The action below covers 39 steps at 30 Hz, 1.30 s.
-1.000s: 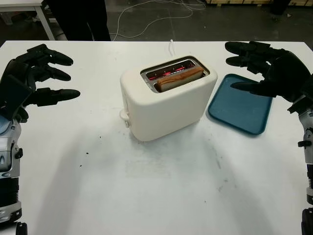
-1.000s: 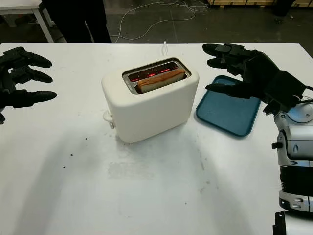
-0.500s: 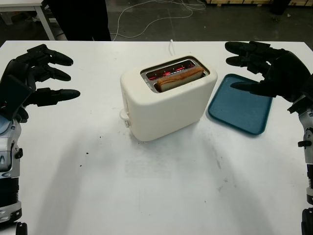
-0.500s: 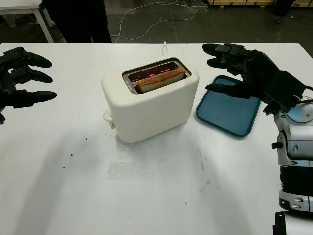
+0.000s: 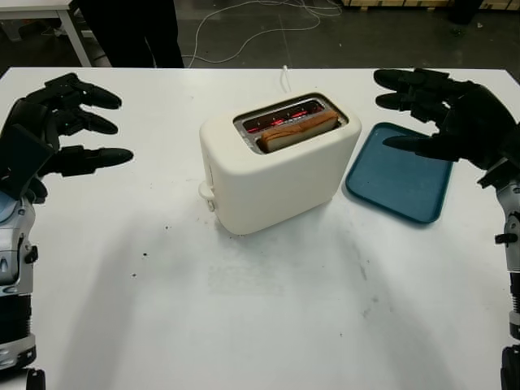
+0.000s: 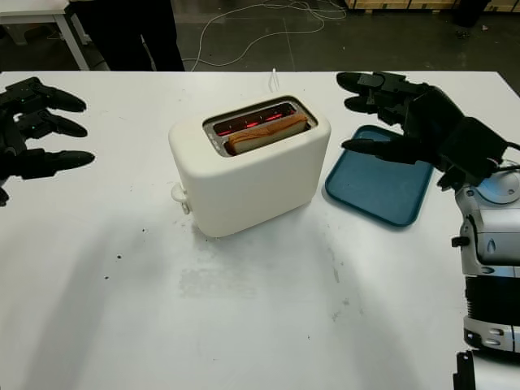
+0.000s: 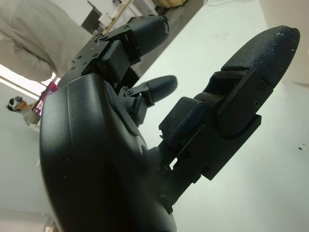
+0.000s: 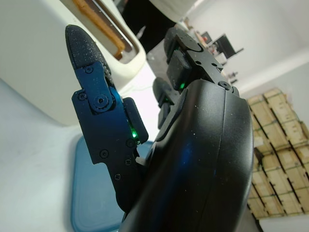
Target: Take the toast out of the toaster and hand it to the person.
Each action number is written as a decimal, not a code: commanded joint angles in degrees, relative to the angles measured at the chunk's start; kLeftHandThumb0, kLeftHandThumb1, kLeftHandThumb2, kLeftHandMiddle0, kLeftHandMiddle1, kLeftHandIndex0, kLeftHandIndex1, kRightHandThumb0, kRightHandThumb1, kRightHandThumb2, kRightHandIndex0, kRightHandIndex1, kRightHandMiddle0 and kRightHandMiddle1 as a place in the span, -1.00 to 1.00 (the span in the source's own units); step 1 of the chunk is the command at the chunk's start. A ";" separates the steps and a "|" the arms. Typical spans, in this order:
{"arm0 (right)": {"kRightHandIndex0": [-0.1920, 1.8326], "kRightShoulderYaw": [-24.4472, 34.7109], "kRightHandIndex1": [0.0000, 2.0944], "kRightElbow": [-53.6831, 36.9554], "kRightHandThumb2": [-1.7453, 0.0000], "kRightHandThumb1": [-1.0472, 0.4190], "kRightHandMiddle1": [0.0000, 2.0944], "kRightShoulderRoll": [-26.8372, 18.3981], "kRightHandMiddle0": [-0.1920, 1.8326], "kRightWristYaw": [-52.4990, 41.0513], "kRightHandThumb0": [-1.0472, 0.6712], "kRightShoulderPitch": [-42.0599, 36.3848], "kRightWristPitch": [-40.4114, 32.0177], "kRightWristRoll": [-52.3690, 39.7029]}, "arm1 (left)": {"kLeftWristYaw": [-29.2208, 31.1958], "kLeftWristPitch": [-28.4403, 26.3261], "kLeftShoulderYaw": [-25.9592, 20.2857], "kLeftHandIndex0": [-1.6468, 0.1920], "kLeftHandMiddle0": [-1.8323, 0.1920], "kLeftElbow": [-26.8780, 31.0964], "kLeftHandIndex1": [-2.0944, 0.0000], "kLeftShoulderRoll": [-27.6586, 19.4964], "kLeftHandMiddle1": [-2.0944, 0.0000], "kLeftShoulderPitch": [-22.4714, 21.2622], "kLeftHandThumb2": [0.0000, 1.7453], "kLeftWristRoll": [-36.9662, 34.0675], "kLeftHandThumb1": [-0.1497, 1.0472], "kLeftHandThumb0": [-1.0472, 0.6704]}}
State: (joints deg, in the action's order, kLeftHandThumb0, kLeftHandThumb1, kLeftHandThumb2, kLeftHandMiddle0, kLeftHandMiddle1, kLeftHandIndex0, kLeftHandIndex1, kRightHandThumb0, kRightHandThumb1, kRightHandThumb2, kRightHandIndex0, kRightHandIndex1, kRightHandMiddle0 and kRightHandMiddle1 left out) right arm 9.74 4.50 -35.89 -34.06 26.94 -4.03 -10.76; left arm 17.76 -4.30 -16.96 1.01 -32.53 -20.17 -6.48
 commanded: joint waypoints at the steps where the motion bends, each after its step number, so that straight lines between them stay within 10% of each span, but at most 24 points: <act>1: -0.71 0.01 -0.37 0.07 1.00 -0.67 -1.00 0.26 -0.39 0.03 -0.57 0.21 0.64 0.02 | -0.08 -0.28 -0.25 0.26 0.34 0.56 0.01 -0.13 -0.12 -0.04 -1.00 -0.28 0.08 -1.00; 28: -0.70 -0.21 -0.37 0.41 1.00 -0.64 -0.99 0.69 -0.37 0.81 -0.53 1.30 1.21 0.53 | -0.38 -0.60 -0.38 0.26 0.34 1.11 -0.01 0.05 -0.14 0.50 -1.00 -0.21 0.08 -1.00; 39: -0.54 -6.35 -0.36 5.30 0.99 -0.42 -0.93 1.36 -0.23 6.33 -0.17 16.01 10.99 11.77 | -0.62 -0.23 -0.19 0.25 0.33 0.68 -0.01 0.40 -0.14 0.46 -0.99 0.03 0.08 -1.00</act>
State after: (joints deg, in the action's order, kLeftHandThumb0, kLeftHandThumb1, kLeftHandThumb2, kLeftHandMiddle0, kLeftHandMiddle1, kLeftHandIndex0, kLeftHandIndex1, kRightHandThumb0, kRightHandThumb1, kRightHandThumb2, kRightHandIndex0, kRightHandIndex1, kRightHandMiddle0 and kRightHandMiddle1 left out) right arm 4.49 8.34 -35.22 -28.36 40.49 4.66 -0.28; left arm 17.58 -4.81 -17.01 1.52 -32.39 -20.09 -6.47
